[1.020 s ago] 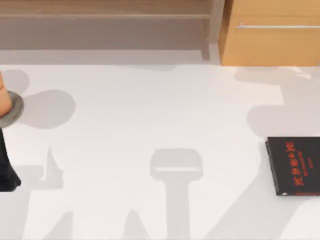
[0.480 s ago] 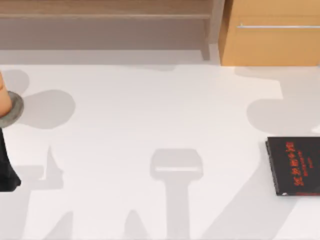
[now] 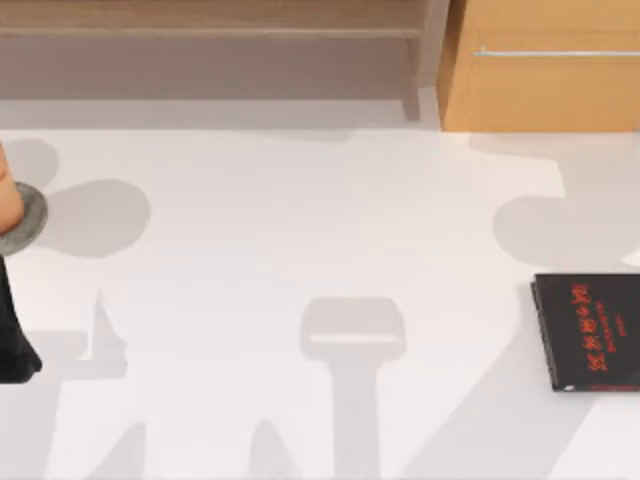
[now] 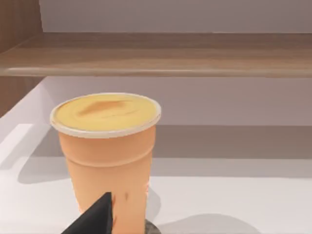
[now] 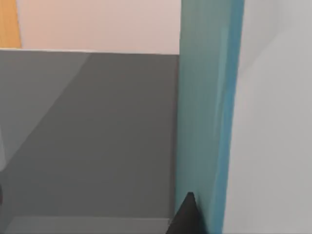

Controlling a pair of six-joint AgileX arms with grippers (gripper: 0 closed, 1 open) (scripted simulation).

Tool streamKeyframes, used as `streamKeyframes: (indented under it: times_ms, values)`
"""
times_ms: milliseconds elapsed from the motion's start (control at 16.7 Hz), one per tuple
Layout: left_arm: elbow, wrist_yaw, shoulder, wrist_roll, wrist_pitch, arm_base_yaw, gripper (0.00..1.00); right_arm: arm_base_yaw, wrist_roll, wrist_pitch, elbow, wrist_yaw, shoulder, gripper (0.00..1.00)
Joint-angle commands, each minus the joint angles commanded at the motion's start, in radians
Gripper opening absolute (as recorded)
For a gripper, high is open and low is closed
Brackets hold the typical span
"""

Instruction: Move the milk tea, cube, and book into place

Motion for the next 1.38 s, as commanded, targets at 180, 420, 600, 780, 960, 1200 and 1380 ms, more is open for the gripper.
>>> streamKeyframes:
  times_ms: [180, 420, 600, 780, 960, 1200, 1380]
  values:
    - [0.0, 0.0, 0.0, 0.0, 0.0, 0.0, 1.0, 0.0, 0.0, 0.0, 0.0, 0.0, 0.0, 0.0]
    - [0.0, 0.0, 0.0, 0.0, 0.0, 0.0, 1.0, 0.0, 0.0, 0.0, 0.0, 0.0, 0.0, 0.0]
    - [0.0, 0.0, 0.0, 0.0, 0.0, 0.0, 1.0, 0.0, 0.0, 0.0, 0.0, 0.0, 0.0, 0.0]
    - [0.0, 0.0, 0.0, 0.0, 0.0, 0.0, 1.0, -0.006, 0.001, -0.007, -0.012, -0.003, -0.018, 0.0]
    - [0.0, 0.0, 0.0, 0.0, 0.0, 0.0, 1.0, -0.011, 0.002, -0.017, -0.028, -0.009, -0.048, 0.0]
    - [0.0, 0.0, 0.0, 0.0, 0.0, 0.0, 1.0, -0.006, 0.013, -0.012, -0.033, 0.0, -0.054, 0.0]
    - [0.0, 0.0, 0.0, 0.0, 0.0, 0.0, 1.0, -0.006, 0.104, 0.009, -0.116, 0.078, -0.147, 0.0]
